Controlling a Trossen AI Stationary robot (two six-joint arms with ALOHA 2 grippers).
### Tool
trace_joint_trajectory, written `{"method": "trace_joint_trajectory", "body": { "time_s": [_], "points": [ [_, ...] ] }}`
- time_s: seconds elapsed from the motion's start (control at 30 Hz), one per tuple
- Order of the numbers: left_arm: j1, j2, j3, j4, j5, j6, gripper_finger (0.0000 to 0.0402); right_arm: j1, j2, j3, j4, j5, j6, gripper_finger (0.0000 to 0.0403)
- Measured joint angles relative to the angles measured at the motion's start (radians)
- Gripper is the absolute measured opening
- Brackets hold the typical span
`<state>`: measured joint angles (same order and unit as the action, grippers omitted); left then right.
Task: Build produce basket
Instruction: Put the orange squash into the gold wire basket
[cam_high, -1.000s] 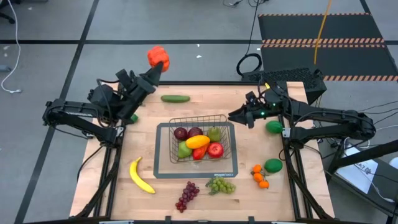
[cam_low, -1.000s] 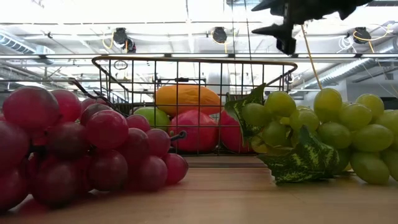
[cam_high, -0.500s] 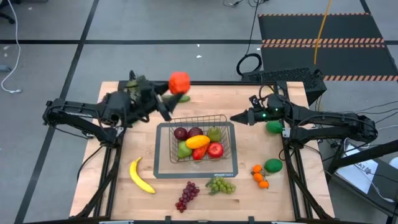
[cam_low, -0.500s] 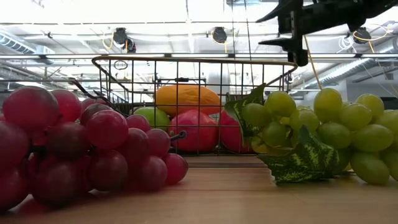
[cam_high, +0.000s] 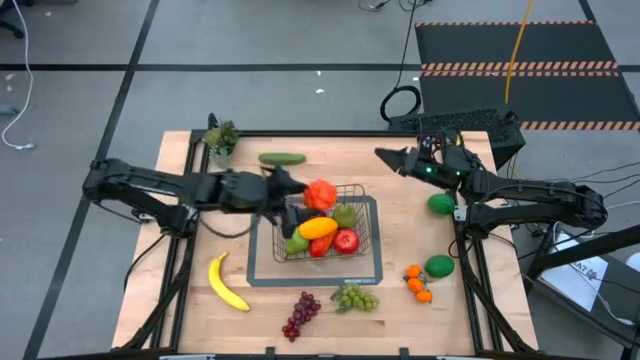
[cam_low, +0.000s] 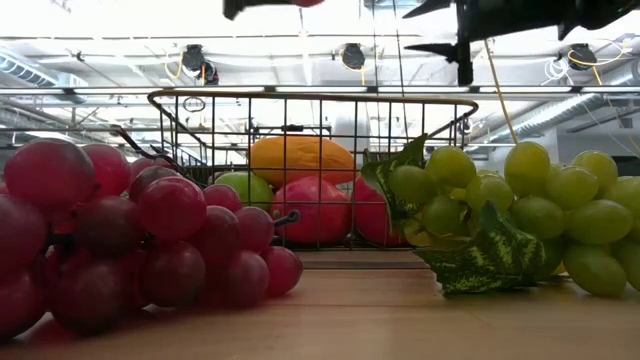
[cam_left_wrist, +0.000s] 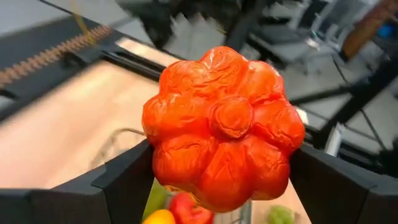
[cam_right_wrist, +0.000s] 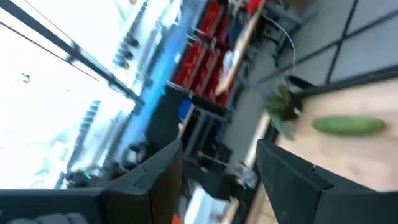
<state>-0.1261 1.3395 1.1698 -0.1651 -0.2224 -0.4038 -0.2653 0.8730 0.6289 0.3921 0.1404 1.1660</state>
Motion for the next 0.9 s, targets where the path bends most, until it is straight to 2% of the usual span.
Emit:
{"method": "trace_joint_trajectory", "body": {
  "time_s": [0.1,0.2,0.37,0.57,0.77,0.9],
  "points": [
    [0.012,0.083,0.0,0.03,0.079,-0.005,0.0333,0.0,0.0,0.0,0.041,0.019,0.0,0.0201],
    [0.026,0.157,0.0,0.059,0.111,-0.047,0.0333,0.0,0.0,0.0,0.045,0.013,0.004,0.0201],
    [0.051,0.245,0.0,0.066,0.228,-0.106,0.0333,0.008,-0.003,0.0,0.043,-0.04,0.008,0.0201],
    [0.052,0.296,0.0,0.044,0.254,-0.106,0.0338,-0.013,-0.008,0.0,0.013,-0.094,-0.024,0.0201],
    [0.064,0.307,0.0,-0.009,0.249,-0.102,0.0391,-0.08,-0.009,0.0,0.007,-0.263,-0.022,0.0201],
    [0.074,0.278,0.0,-0.039,0.264,-0.135,0.0389,-0.12,-0.009,0.0,-0.016,-0.365,-0.027,0.0201]
  ]
}}
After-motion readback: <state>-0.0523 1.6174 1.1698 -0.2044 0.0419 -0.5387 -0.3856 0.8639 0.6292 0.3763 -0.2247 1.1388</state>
